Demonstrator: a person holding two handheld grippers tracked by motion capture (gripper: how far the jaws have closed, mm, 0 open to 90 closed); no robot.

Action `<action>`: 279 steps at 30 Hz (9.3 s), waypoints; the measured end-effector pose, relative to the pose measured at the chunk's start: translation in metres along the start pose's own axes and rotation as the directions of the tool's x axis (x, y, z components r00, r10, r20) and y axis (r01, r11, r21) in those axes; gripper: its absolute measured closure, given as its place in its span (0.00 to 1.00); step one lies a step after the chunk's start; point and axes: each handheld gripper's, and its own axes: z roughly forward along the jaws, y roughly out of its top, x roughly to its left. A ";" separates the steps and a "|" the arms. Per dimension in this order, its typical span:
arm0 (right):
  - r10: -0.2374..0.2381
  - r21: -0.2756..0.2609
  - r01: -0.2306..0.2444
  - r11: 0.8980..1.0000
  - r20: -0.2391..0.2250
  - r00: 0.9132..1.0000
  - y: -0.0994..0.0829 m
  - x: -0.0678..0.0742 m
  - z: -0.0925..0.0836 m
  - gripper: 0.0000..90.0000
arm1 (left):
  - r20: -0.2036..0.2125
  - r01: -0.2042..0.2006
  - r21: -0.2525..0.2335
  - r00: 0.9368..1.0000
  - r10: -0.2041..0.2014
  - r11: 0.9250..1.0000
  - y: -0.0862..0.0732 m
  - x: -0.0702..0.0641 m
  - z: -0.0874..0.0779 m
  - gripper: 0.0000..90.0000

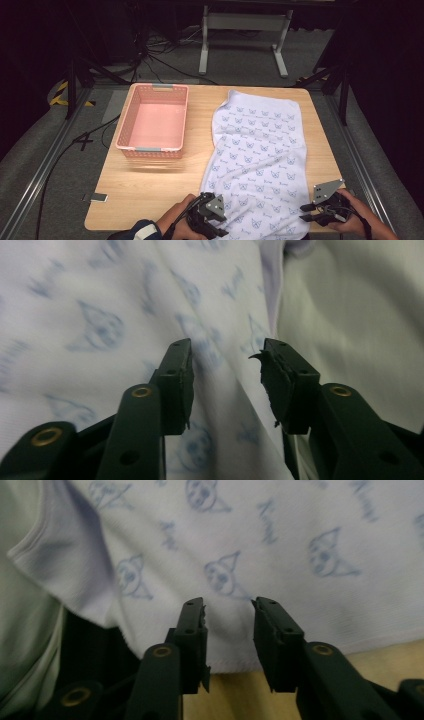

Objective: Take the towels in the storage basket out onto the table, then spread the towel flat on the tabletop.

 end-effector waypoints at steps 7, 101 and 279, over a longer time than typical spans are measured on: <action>0.136 -0.206 -0.099 0.974 0.175 0.975 0.030 -0.039 -0.005 0.62 | -0.268 0.049 -0.070 0.961 -0.067 0.996 0.017 0.063 -0.005 0.48; 0.667 -0.446 -0.499 0.743 0.436 0.604 0.047 -0.254 0.025 0.42 | -0.558 0.455 -0.348 0.602 -0.571 0.819 0.076 0.272 0.023 0.33; -0.033 -0.249 0.073 0.966 0.159 0.987 -0.028 -0.011 -0.045 0.52 | -0.305 -0.025 -0.150 0.952 -0.022 0.988 0.035 0.057 -0.010 0.37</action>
